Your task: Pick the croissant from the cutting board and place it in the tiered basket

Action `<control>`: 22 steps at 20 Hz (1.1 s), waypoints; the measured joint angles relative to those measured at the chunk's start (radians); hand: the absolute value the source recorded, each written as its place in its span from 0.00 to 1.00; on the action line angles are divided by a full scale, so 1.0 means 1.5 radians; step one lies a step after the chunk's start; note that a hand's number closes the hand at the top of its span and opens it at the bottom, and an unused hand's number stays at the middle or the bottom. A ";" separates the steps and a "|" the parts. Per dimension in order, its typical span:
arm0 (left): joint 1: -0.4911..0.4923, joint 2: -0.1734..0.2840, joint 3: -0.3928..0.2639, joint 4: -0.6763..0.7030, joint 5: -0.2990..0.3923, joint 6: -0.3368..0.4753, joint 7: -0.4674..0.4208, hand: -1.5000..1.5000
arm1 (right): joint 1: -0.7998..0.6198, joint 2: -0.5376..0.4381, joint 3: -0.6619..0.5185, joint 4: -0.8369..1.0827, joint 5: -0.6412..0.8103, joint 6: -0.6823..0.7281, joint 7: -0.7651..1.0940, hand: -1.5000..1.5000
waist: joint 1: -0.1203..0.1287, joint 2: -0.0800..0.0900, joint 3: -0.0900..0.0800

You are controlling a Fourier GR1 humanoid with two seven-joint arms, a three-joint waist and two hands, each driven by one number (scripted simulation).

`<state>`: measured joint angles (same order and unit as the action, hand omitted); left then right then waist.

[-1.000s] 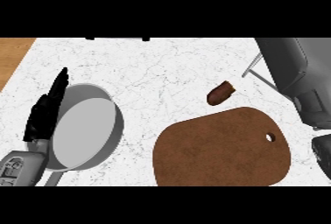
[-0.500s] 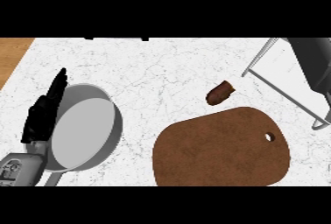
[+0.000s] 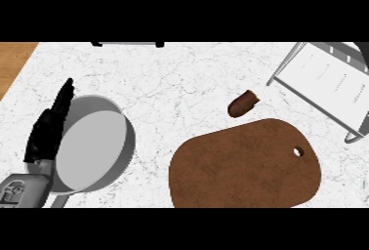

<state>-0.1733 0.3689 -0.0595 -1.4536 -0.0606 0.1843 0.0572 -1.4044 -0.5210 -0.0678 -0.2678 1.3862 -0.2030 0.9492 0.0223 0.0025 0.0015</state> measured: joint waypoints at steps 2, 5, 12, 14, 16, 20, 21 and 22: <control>-0.002 -0.001 0.006 0.008 0.001 -0.004 -0.001 0.50 | 0.014 -0.008 -0.007 -0.004 -0.009 0.005 -0.022 1.00 | -0.002 0.000 0.001; 0.002 -0.001 0.009 0.002 0.001 -0.011 -0.004 0.50 | 0.024 -0.022 -0.028 -0.011 -0.034 0.013 -0.058 1.00 | -0.002 0.000 0.001; 0.011 -0.007 0.016 -0.007 -0.008 -0.012 0.003 0.50 | 0.089 -0.029 -0.089 -0.037 -0.110 0.005 -0.115 1.00 | -0.008 -0.001 0.001; 0.015 -0.006 0.018 -0.011 -0.009 -0.011 -0.001 0.50 | 0.112 -0.026 -0.124 -0.041 -0.144 -0.024 -0.108 0.00 | -0.008 -0.001 0.001; 0.009 -0.009 0.018 -0.006 -0.015 -0.010 0.007 0.50 | 0.128 -0.019 -0.139 -0.050 -0.163 -0.031 -0.104 0.00 | -0.010 -0.003 0.000; 0.008 -0.013 0.019 -0.013 -0.019 -0.015 0.019 0.50 | 0.151 -0.014 -0.158 -0.079 -0.189 -0.067 -0.108 0.00 | -0.008 -0.004 -0.001; 0.010 -0.013 0.024 -0.006 -0.017 -0.018 0.010 0.50 | 0.164 -0.011 -0.165 -0.093 -0.198 -0.085 -0.115 0.00 | -0.010 -0.006 -0.003; 0.011 -0.014 0.024 -0.011 -0.018 -0.018 0.013 0.50 | 0.170 -0.007 -0.169 -0.105 -0.204 -0.101 -0.117 0.00 | -0.010 -0.006 -0.002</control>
<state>-0.1574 0.3484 -0.0229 -1.4695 -0.0881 0.1580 0.0771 -1.1488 -0.5320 -0.3208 -0.4259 1.0801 -0.3543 0.7742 0.0070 -0.0058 -0.0020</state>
